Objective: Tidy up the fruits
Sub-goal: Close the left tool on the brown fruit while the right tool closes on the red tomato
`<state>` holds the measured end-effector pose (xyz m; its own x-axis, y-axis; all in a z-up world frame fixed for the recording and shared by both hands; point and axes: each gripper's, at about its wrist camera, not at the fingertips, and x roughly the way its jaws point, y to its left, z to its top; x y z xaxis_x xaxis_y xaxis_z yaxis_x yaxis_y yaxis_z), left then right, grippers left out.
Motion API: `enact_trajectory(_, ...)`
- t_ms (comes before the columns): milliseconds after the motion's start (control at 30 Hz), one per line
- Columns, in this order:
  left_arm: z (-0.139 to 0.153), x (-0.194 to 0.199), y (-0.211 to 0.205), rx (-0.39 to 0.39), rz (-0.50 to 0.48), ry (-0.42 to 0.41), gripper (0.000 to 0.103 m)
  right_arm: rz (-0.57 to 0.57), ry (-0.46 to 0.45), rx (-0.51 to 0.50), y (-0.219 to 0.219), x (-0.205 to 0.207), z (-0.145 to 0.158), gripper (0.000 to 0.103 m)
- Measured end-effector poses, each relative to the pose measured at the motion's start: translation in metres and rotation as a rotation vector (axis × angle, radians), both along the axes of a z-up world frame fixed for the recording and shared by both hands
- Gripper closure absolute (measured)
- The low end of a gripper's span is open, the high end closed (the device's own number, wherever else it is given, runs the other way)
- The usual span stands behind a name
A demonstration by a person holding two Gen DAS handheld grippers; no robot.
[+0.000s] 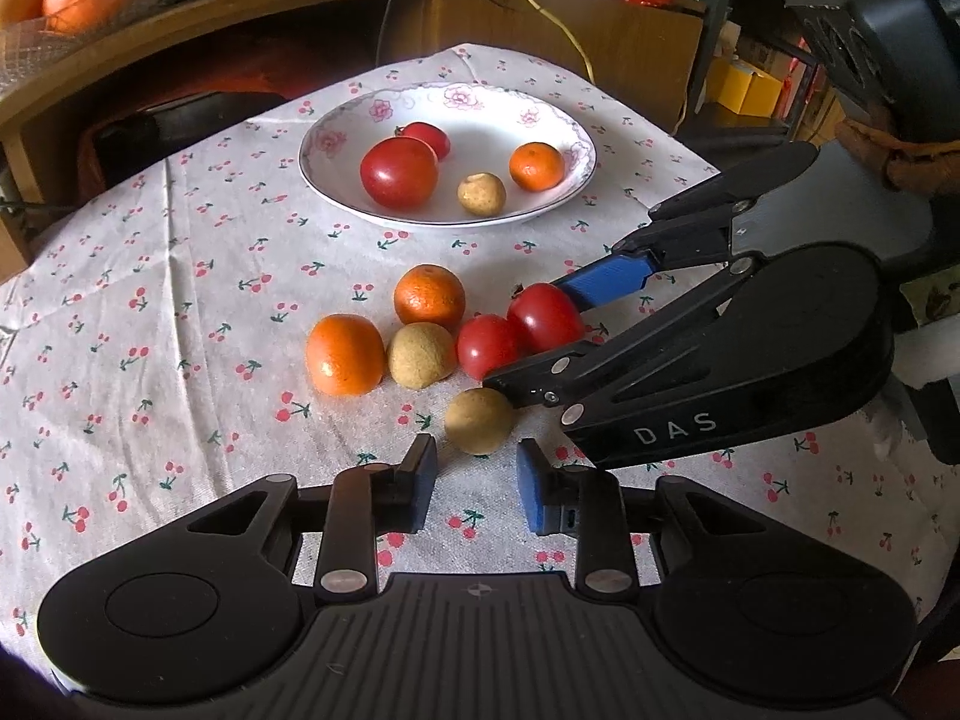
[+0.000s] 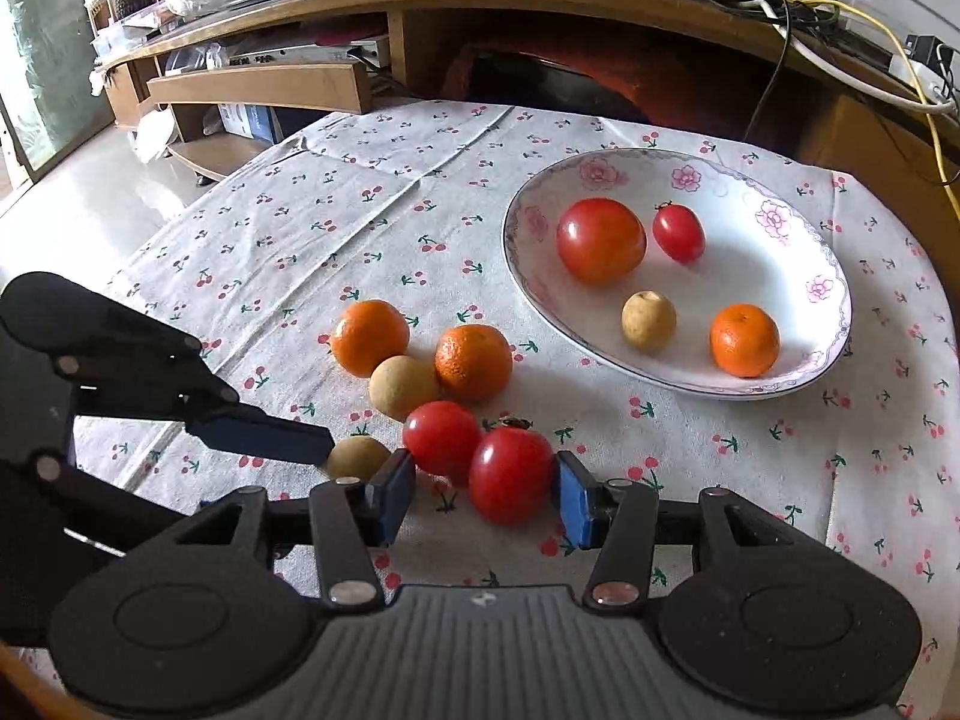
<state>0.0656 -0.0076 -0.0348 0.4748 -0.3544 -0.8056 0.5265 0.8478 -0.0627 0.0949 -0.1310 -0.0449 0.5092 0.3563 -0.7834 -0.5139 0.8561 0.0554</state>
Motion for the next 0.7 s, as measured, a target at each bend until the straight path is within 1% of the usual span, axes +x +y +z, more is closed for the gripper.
enact_trajectory(67,0.0,0.0,-0.001,0.002,-0.003,0.0,0.06,-0.003,0.0,-0.005,-0.001,-0.002,0.001,0.056)
enact_trajectory(133,0.0,0.001,-0.001,0.007,-0.005,-0.001,0.06,-0.008,0.005,-0.013,-0.002,-0.004,0.002,0.062)
enact_trajectory(167,0.0,0.001,-0.001,0.007,-0.005,0.0,0.059,-0.019,0.01,-0.013,-0.004,-0.005,0.003,0.069)
enact_trajectory(200,0.0,0.002,-0.001,0.006,-0.006,0.001,0.058,-0.035,0.013,-0.021,-0.007,-0.005,0.004,0.072)
enact_trajectory(267,0.0,0.002,-0.001,0.009,-0.007,0.001,0.055,-0.064,0.026,-0.021,-0.015,-0.005,0.004,0.072)
enact_trajectory(367,-0.001,0.004,-0.003,0.014,-0.008,-0.002,0.054,-0.092,0.027,-0.015,-0.021,-0.005,0.004,0.072)
enact_trajectory(567,-0.001,0.007,-0.011,0.006,-0.014,-0.016,0.053,-0.079,0.03,-0.023,-0.022,-0.009,0.006,0.072)
enact_trajectory(700,-0.002,0.009,-0.012,0.011,-0.002,-0.027,0.055,-0.076,0.026,-0.036,-0.022,-0.012,0.005,0.071)
